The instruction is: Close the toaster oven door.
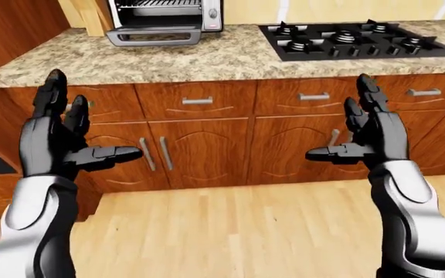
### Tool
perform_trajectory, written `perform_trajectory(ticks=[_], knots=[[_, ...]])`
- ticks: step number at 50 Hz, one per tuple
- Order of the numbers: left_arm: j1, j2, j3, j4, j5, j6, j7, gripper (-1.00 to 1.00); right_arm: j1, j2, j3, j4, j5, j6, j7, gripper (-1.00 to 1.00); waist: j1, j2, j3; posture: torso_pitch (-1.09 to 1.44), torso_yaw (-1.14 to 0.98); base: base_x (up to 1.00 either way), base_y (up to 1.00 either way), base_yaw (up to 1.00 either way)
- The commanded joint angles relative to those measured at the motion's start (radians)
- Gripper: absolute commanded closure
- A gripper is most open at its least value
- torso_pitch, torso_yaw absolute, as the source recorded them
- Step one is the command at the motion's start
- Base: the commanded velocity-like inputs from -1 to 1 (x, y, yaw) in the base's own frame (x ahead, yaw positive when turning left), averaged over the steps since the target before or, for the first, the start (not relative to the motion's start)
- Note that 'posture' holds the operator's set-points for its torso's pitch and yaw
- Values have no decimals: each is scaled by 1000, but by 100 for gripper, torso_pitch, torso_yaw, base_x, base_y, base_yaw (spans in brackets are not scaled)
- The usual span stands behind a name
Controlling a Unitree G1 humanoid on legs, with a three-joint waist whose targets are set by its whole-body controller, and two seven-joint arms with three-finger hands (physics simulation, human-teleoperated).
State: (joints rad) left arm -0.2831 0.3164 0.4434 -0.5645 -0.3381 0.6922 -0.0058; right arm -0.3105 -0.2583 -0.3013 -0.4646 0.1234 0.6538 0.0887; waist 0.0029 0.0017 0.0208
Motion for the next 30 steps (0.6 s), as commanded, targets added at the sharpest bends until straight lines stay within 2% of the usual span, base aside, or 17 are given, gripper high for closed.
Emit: perform_trajectory(ticks=[1,5,9,15,21,30], knots=[[-27,37,23,-9,-29,-18,13,-100,-39,-29,-22,-25,16,2,-3,-100,0,1,-12,0,0,0,0,0],[-65,125,88,21,-83,1,25,-100,-93,-91,-61,-20,49,40,-1,-100,0,4,-9,0,0,0,0,0],[-47,160,113,63,-92,-41,20,-100,-109,-130,-81,37,64,3,1,-100,-1,5,0,0,0,0,0,0],[-38,236,196,78,-135,-26,17,-100,-146,-201,-121,77,98,6,-2,-100,-2,7,2,0,0,0,0,0],[-48,279,213,86,-162,-26,35,-100,-179,-269,-154,101,132,20,-14,-100,0,5,9,0,0,0,0,0],[-45,292,218,83,-179,-20,43,-100,-180,-291,-148,83,137,19,-5,-100,0,7,8,0,0,0,0,0]])
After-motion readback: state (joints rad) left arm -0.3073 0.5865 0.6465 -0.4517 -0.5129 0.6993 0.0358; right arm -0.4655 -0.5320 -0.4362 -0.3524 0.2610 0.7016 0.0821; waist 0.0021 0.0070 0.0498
